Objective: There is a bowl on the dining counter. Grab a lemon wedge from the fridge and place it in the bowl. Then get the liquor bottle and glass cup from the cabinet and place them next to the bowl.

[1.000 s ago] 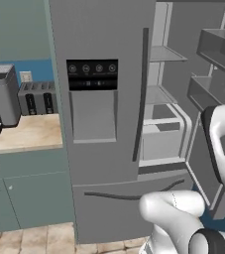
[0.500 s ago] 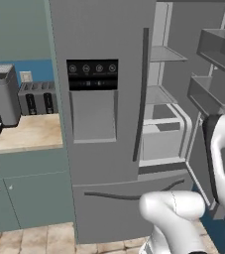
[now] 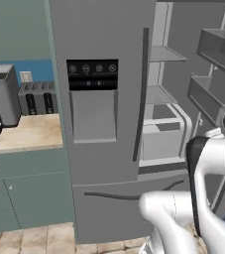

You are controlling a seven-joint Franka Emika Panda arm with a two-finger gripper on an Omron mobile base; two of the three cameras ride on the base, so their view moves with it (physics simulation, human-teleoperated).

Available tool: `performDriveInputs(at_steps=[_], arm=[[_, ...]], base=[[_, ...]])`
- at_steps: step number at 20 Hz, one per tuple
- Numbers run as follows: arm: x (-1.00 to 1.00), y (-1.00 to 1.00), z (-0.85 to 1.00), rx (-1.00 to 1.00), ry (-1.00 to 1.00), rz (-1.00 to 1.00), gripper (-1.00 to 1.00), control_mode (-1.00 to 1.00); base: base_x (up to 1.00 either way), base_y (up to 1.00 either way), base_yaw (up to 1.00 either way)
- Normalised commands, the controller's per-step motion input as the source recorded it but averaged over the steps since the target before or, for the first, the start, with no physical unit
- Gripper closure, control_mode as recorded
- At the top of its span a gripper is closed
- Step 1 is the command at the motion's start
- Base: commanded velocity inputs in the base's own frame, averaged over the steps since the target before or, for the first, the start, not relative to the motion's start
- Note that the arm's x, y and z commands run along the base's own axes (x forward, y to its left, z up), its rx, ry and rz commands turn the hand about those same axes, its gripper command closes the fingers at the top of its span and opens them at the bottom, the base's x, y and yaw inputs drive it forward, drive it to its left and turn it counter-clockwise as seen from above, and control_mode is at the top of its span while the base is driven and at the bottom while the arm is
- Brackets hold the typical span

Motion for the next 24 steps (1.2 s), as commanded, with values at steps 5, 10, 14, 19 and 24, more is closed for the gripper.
performDriveInputs(at_steps=[5,10,14,19,24], arm=[[0.1,0.7,0.0,0.08,-0.05,0.09,-1.0,-1.0],[0.11,0.62,0.0,0.13,-0.02,0.13,-1.0,-1.0],[0.11,0.53,0.0,0.16,-0.02,0.13,-1.0,-1.0],[0.26,0.39,0.0,0.14,-0.04,0.07,-1.0,-1.0],[0.48,0.17,0.04,0.15,-0.09,0.04,-1.0,-1.0]], base=[[0.0,0.0,0.0],[0.0,0.0,0.0],[0.0,0.0,0.0],[0.0,0.0,0.0],[0.0,0.0,0.0]])
